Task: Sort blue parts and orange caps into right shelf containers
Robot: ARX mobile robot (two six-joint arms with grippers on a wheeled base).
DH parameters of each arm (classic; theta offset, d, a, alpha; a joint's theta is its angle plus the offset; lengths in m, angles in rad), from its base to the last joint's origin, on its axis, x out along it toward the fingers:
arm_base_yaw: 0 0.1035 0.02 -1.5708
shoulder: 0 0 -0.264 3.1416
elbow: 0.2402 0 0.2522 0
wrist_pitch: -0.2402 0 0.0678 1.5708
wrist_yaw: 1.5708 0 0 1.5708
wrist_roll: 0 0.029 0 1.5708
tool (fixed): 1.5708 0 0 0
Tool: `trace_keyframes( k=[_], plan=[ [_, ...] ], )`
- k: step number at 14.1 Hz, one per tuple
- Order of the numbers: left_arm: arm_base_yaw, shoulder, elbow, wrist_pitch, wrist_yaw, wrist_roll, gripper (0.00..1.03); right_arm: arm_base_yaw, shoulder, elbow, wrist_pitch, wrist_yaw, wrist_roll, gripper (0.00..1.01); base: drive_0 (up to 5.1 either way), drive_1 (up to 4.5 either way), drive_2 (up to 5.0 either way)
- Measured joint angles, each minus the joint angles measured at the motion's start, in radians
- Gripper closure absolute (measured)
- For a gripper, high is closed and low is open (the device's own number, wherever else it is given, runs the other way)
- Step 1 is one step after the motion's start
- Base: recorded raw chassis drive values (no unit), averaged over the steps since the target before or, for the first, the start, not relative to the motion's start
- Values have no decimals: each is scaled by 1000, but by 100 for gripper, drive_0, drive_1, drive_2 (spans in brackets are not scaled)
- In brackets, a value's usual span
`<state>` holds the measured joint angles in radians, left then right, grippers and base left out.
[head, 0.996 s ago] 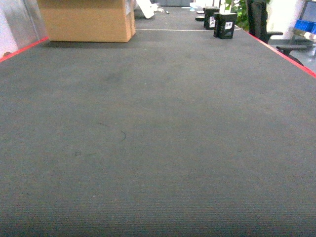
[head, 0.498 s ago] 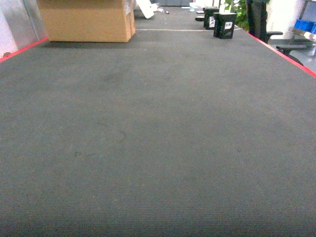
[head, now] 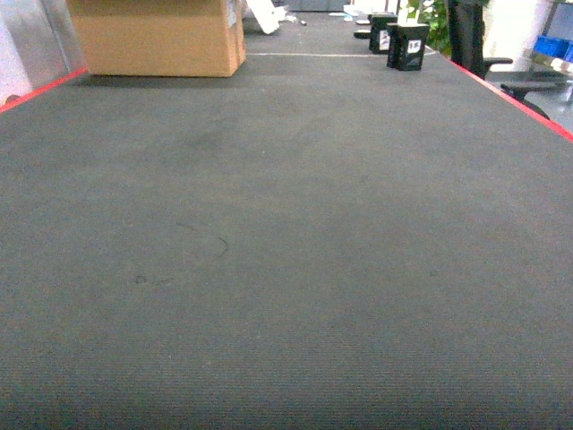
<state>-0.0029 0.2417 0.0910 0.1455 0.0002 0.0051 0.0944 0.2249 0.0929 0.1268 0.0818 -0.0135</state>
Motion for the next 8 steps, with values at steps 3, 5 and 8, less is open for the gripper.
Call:
trace_keyframes(
  k=[3,5,8],
  plan=[
    [1,-62,-31,-37,-2,-1,60,-94,-171,-41,-143,-84,5,56,0,0,0],
    [2,-205,-53,-163,0,-1,60,-95,-177,-42,-137,-82,5,56,0,0,0],
    [3,-230,-80,-161,0,-3,60,-95,-218,-79,-141,-82,6,56,0,0,0]
  ],
)
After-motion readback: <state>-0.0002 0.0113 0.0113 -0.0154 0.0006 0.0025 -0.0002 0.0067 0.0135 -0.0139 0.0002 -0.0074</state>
